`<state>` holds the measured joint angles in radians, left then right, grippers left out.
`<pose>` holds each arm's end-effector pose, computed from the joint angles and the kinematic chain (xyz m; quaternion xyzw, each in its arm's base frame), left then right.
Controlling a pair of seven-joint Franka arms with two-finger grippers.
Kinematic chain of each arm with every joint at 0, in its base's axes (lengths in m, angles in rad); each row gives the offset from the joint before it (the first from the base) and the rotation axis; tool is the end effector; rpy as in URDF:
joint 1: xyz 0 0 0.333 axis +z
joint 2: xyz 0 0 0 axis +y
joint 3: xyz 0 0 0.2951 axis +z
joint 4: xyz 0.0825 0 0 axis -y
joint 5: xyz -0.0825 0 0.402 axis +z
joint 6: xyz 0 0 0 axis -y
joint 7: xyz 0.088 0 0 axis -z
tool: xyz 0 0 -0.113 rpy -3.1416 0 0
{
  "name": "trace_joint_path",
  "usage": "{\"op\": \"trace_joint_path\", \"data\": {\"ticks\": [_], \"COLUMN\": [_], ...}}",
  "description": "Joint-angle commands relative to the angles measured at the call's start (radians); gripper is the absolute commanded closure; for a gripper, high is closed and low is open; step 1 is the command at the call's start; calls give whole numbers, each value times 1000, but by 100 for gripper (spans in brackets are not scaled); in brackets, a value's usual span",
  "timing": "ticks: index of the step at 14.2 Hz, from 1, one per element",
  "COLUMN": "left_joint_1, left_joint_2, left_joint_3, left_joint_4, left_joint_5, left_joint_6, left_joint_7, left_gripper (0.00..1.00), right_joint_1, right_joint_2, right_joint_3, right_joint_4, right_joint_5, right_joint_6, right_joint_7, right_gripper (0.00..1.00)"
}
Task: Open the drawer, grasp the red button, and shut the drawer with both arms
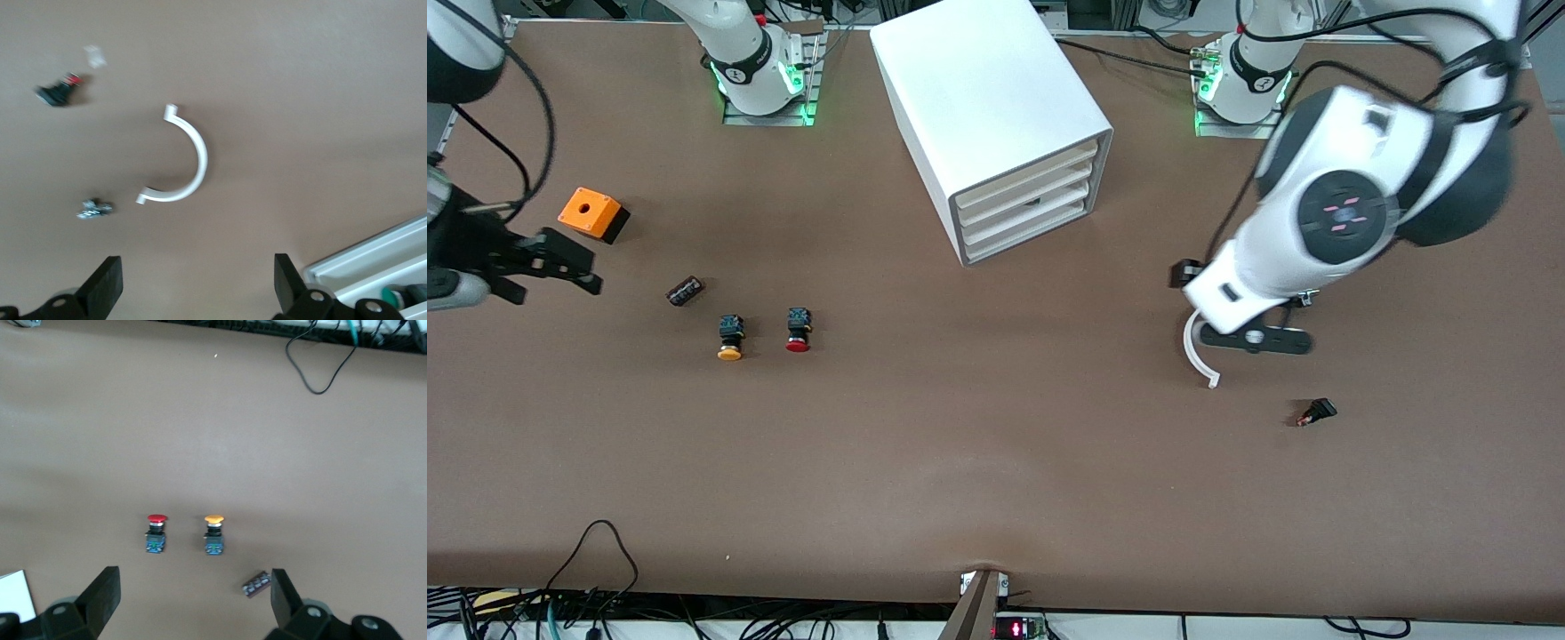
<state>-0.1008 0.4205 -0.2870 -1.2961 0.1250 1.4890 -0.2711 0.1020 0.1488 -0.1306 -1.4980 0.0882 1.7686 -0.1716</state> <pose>0.6314 -0.2073 0.4705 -0.9930 0.0538 0.0987 0.0376 0.6334 -0.0045 0.5638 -0.9953 -0.0666 -0.0646 0.0278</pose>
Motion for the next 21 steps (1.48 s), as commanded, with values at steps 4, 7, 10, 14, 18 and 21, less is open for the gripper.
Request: {"op": "trace_joint_path", "data": {"ticks": [4, 7, 10, 14, 18, 21], "left_joint_1": [52, 50, 56, 67, 13, 20], "left_joint_2": [-144, -239, -350, -495, -502, -483], "left_joint_3": [79, 185, 258, 310, 312, 305], "left_joint_4": [-75, -185, -357, -523, -532, -502], "left_joint_5": [7, -13, -39, -232, -90, -96], "left_joint_6": [-36, 37, 213, 318, 292, 232], "left_joint_7": [79, 148, 159, 277, 293, 293], "left_gripper": [0, 0, 0, 0, 0, 0], "right_joint_1": [-76, -74, -74, -74, -74, -73], "right_joint_2": [-55, -61, -60, -55, -77, -77], "right_joint_3": [39, 32, 28, 14, 14, 22], "right_joint_4": [8, 33, 65, 65, 53, 50], "right_joint_5": [-41, -142, -130, -130, -125, -122], "right_joint_6": [-102, -129, -211, -213, -262, -261], "right_joint_7": [-107, -241, -243, -240, -233, -233], "right_gripper": [0, 0, 0, 0, 0, 0]}}
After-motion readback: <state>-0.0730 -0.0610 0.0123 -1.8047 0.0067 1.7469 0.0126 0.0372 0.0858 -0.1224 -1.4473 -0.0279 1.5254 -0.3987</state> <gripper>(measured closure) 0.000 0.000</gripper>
